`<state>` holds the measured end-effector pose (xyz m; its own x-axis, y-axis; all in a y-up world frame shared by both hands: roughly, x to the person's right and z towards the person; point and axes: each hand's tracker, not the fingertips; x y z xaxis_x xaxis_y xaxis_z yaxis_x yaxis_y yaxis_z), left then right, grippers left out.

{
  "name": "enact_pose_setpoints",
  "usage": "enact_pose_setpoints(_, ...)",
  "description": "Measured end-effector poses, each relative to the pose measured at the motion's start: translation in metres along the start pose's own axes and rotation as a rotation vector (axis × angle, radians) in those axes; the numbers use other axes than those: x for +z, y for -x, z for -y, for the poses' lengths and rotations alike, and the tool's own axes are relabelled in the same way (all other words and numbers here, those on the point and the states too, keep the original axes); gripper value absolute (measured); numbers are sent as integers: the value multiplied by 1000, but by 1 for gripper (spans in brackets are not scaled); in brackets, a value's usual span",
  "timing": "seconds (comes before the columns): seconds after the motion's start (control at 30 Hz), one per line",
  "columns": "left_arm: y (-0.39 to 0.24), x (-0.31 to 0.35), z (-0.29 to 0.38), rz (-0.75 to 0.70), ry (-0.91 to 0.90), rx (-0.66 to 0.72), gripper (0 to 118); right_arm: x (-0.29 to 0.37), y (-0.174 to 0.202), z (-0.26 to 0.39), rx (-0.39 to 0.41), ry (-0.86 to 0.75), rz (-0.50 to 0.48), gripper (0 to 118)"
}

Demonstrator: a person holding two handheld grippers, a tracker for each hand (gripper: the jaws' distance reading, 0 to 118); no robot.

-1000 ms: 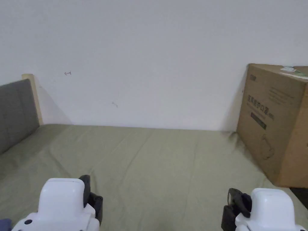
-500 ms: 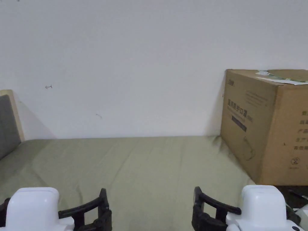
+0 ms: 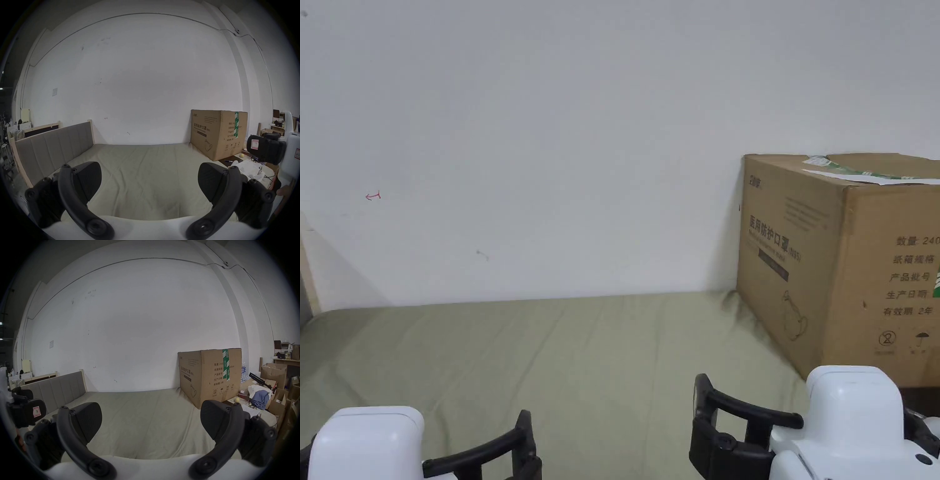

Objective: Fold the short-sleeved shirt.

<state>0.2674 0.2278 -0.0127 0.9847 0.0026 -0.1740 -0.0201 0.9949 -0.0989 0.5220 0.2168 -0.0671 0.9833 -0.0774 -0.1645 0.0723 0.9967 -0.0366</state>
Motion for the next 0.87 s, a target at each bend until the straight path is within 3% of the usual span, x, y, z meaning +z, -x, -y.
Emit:
enact_pose_setpoints(0.7, -2, -18, 1, -23, 131, 116, 116, -7, 1, 3, 24, 28, 5, 118)
enact_pose_setpoints(0.87, -4, -20, -1, -44, 95, 77, 116, -9, 1, 4, 26, 30, 8, 118)
